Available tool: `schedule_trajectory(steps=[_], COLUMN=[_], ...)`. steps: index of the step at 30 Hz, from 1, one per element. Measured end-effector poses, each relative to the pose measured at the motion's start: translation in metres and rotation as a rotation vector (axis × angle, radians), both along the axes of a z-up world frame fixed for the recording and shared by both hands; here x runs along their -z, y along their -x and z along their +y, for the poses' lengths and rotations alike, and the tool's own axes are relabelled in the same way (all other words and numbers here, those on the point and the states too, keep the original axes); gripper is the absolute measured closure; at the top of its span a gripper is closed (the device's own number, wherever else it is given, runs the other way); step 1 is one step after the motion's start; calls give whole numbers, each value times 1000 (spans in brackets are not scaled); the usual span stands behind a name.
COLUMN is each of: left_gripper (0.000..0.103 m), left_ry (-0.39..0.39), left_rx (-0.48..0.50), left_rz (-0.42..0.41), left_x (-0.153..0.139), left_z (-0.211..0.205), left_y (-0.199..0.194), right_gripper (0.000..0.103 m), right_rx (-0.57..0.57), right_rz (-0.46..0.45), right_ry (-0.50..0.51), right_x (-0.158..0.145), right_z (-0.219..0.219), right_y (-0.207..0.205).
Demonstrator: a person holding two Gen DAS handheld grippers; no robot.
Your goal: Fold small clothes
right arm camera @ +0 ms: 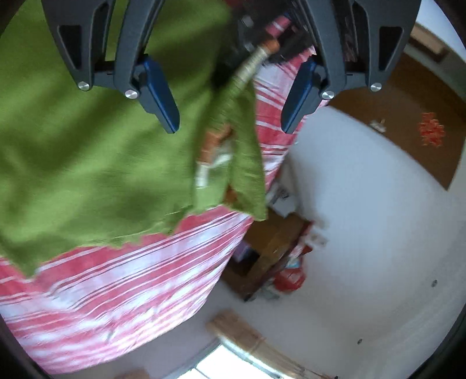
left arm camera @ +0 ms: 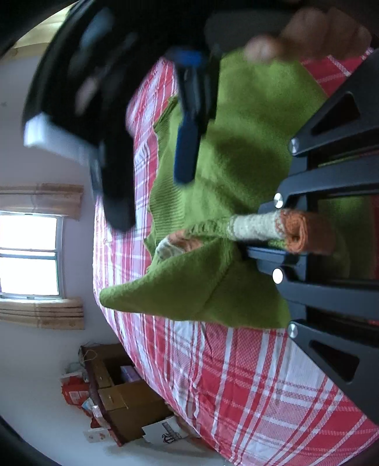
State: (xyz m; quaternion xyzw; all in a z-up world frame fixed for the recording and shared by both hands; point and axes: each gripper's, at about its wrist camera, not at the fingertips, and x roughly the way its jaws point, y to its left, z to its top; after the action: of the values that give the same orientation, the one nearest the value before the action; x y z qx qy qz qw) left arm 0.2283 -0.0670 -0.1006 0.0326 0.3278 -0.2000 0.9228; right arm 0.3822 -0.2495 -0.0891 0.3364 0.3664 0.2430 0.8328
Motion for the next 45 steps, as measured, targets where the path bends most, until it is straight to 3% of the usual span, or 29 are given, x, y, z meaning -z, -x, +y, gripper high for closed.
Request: schedule_trajectory(steps=[4, 7, 8, 9, 10, 11, 12, 15, 23, 31, 39, 45], left_gripper=[93, 94, 93, 93, 93, 93, 93, 93, 93, 93, 93, 91], left_ry=[8, 2, 15, 24, 35, 39, 43, 61, 46, 33, -16, -76], left_rx=[1, -2, -3, 0, 0, 0, 2, 11, 94, 283, 399, 395], left_rz=[3, 3, 9, 13, 16, 17, 17, 14, -52, -84, -5, 36], left_x=[1, 2, 2, 2, 2, 2, 2, 1, -24, -55, -31, -9], left_z=[0, -1, 1, 1, 3, 4, 4, 6, -18, -108, -194, -220], left_y=[0, -2, -3, -3, -4, -4, -4, -2, 14, 28, 47, 46], right_gripper=[30, 30, 36, 60, 75, 86, 88, 90, 91, 91, 91, 91], right_rx=[-84, -113, -120, -127, -128, -136, -137, -124, -73, 39, 163, 197], right_rz=[46, 26, 5, -21, -28, -30, -38, -75, -135, -143, -31, 47], right_ry=[97, 108, 111, 134, 167, 192, 212, 285, 303, 399, 418, 378], right_x=[11, 11, 9, 6, 4, 4, 3, -1, -24, -50, -12, 32], right_z=[34, 47, 50, 54, 58, 61, 62, 63, 25, -69, -165, -190], right_y=[-34, -49, -52, -54, -57, -58, -57, -52, -23, 5, 40, 44])
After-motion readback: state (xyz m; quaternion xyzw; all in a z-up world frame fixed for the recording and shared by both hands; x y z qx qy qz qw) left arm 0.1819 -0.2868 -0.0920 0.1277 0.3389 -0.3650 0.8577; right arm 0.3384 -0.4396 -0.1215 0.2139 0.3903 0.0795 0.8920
